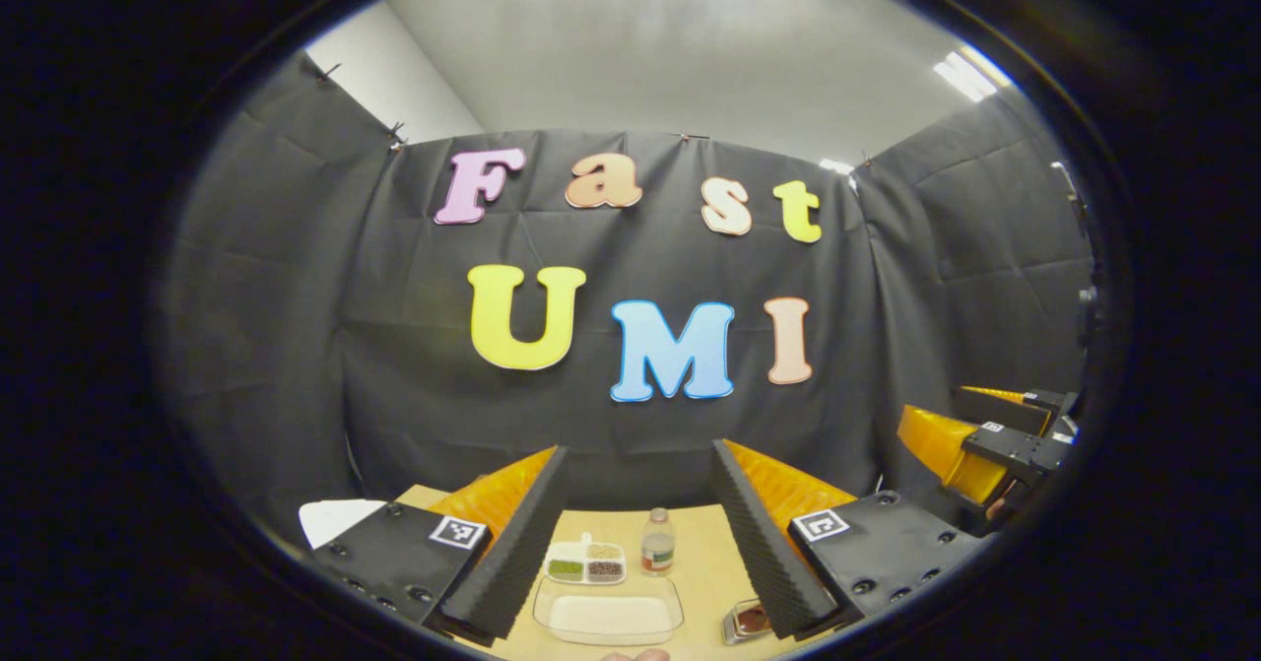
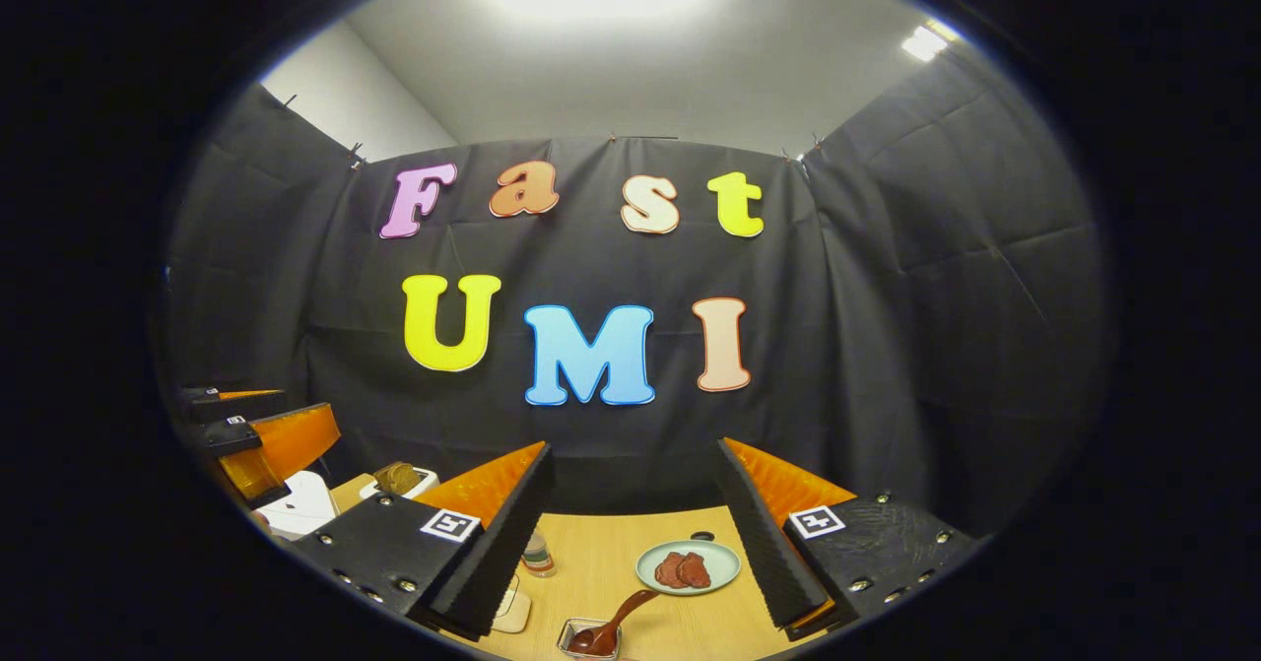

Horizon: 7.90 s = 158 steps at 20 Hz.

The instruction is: Close the left gripper, press the button to open the rice cooker; take a wooden spoon from the chopstick holder with the right hand, scoop a spoonful of rice and pour it into the rice cooker, then put the wooden spoon back into the chopstick holder.

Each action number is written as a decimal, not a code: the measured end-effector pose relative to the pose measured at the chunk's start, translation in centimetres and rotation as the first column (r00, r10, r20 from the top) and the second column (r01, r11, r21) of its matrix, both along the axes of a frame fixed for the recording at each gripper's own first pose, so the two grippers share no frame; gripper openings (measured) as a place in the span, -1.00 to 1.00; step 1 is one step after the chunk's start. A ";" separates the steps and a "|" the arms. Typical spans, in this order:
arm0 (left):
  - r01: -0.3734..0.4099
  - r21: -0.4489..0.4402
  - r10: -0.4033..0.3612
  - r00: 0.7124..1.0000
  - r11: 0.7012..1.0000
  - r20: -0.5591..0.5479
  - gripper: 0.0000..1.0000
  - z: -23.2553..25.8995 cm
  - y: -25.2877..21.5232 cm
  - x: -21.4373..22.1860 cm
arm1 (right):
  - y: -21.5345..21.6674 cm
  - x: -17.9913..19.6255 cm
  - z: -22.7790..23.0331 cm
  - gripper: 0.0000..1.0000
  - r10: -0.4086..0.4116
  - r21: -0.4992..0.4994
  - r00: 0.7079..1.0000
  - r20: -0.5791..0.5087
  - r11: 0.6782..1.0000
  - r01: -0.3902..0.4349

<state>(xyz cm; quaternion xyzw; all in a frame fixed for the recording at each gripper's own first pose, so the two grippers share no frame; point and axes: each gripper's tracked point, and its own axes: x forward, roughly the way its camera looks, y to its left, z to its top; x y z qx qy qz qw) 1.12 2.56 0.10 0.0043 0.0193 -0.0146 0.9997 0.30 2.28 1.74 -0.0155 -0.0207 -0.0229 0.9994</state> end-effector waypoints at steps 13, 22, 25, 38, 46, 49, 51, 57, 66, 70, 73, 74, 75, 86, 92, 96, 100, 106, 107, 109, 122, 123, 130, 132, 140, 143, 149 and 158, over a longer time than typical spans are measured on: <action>-0.103 0.033 0.103 0.995 0.994 -0.017 0.79 -1.8 5.6 -1.1 | 2.2 0.4 -0.4 0.96 0.032 -0.006 0.999 -0.010 0.999 -0.032; -0.128 -0.039 0.116 0.967 0.991 -0.225 -0.82 -8.9 10.0 -2.3 | 4.2 0.3 -2.3 0.96 0.087 -0.017 0.995 -0.057 0.996 -0.088; -0.188 -0.106 0.144 0.933 0.976 -0.329 -0.87 -12.6 13.7 -3.0 | 4.4 0.1 -3.4 0.96 0.092 -0.007 0.992 -0.081 0.996 -0.093; -0.440 -0.086 0.312 0.748 0.894 -0.586 -0.82 -24.3 29.0 -4.3 | 4.6 -0.1 -6.0 0.96 0.078 -0.028 0.984 -0.158 0.996 -0.083; -0.488 -0.049 0.334 0.665 0.872 -0.668 -0.82 -29.1 33.0 -1.9 | 3.0 0.3 -6.2 0.96 0.038 -0.049 0.986 -0.165 0.998 -0.047; -0.483 -0.017 0.344 0.648 0.875 -0.680 -0.82 -29.8 33.5 -1.8 | 2.7 0.3 -6.4 0.96 0.029 -0.046 0.984 -0.173 0.998 -0.037; -0.486 -0.016 0.346 0.645 0.874 -0.681 -0.82 -30.0 33.5 -1.9 | 2.7 0.4 -6.5 0.96 0.028 -0.048 0.984 -0.174 0.998 -0.037; -0.528 -0.119 0.306 0.645 0.841 -0.700 -0.82 -29.7 33.9 -1.8 | 3.5 0.8 -6.5 0.96 0.056 -0.044 0.983 -0.172 0.997 -0.064; -0.501 -0.083 0.292 0.623 0.861 -0.726 -0.82 -29.6 34.1 -1.4 | 4.8 0.7 -6.3 0.96 0.102 -0.025 0.981 -0.166 0.994 -0.107; -0.508 -0.020 0.375 0.661 0.861 -0.650 -0.82 -25.8 35.7 -0.2 | 4.3 0.7 -6.2 0.96 0.096 -0.032 0.982 -0.163 0.994 -0.103; -0.507 -0.001 0.413 0.705 0.862 -0.577 -0.82 -22.0 36.7 0.3 | 4.0 0.7 -6.5 0.96 0.091 -0.024 0.982 -0.168 0.995 -0.096; -0.509 -0.001 0.426 0.722 0.861 -0.544 -0.76 -20.6 36.9 0.8 | 3.9 0.6 -6.5 0.96 0.090 -0.024 0.982 -0.167 0.995 -0.095; -0.513 -0.006 0.438 0.738 0.858 -0.513 -0.59 -19.3 36.9 1.1 | 3.8 0.6 -6.4 0.96 0.090 -0.027 0.982 -0.164 0.995 -0.096; -0.413 0.011 0.412 0.908 0.911 -0.076 0.92 -4.0 28.6 -2.4 | 2.2 1.1 -6.6 0.96 0.062 0.002 0.987 -0.147 0.998 -0.062; -0.342 0.017 0.340 0.938 0.940 0.069 0.92 -1.9 21.9 -3.6 | 0.5 2.1 -8.5 0.96 0.035 0.001 0.983 -0.181 0.999 -0.036; -0.320 0.025 0.318 0.946 0.947 0.066 0.92 -2.7 19.4 -4.6 | -0.4 3.1 -11.6 0.96 0.026 0.003 0.970 -0.242 1.000 -0.026; -0.337 0.037 0.334 0.940 0.941 0.071 0.93 -3.3 19.2 -4.9 | -1.1 4.1 -16.3 0.96 0.021 0.030 0.940 -0.341 0.999 -0.011; -0.336 -0.010 0.336 0.942 0.942 0.005 0.92 -6.0 18.5 -5.0 | -2.8 5.9 -24.3 0.96 0.022 0.111 0.859 -0.511 0.993 0.041; -0.335 -0.007 0.335 0.942 0.942 -0.006 0.92 -6.4 18.4 -4.9 | -3.0 6.2 -25.5 0.97 0.023 0.118 0.845 -0.534 0.992 0.047; -0.332 0.000 0.331 0.943 0.943 -0.029 0.92 -7.3 18.2 -4.7 | -3.1 6.5 -27.9 0.96 0.040 0.158 0.812 -0.582 0.985 0.064; -0.318 0.023 0.318 0.943 0.948 -0.093 0.92 -8.3 18.0 -3.1 | -1.0 10.4 -34.8 0.52 0.175 0.335 0.696 -0.697 0.937 0.100; -0.319 0.020 0.319 0.943 0.948 -0.095 0.92 -8.5 18.1 -3.0 | -1.1 10.4 -34.9 0.19 0.175 0.343 0.697 -0.695 0.933 0.108; -0.304 0.025 0.305 0.949 0.952 -0.080 0.92 -8.1 18.1 -3.7 | 0.8 7.7 -33.0 -0.81 0.238 0.437 0.705 -0.669 0.892 0.115; -0.289 0.032 0.290 0.954 0.957 -0.074 0.92 -8.1 18.0 -3.7 | 1.5 7.2 -31.4 -0.81 0.231 0.423 0.729 -0.644 0.902 0.088; -0.260 0.090 0.263 0.965 0.961 -0.017 0.92 -6.4 18.6 -5.4 | 3.0 7.0 -21.8 -0.82 0.232 0.419 0.833 -0.502 0.908 0.000; -0.251 0.087 0.254 0.967 0.964 -0.020 0.95 -6.5 19.0 -5.8 | 5.7 8.0 -18.4 -0.82 0.274 0.426 0.856 -0.439 0.902 -0.070; -0.218 0.082 0.221 0.975 0.973 -0.026 0.94 -6.3 20.3 -7.2 | 13.2 10.6 -17.6 -0.82 0.355 0.382 0.845 -0.400 0.903 -0.198; -0.263 0.099 0.272 0.958 0.960 -0.091 0.93 -8.9 26.4 -8.9 | 22.1 13.6 -27.8 -0.81 0.358 0.211 0.783 -0.508 0.934 -0.290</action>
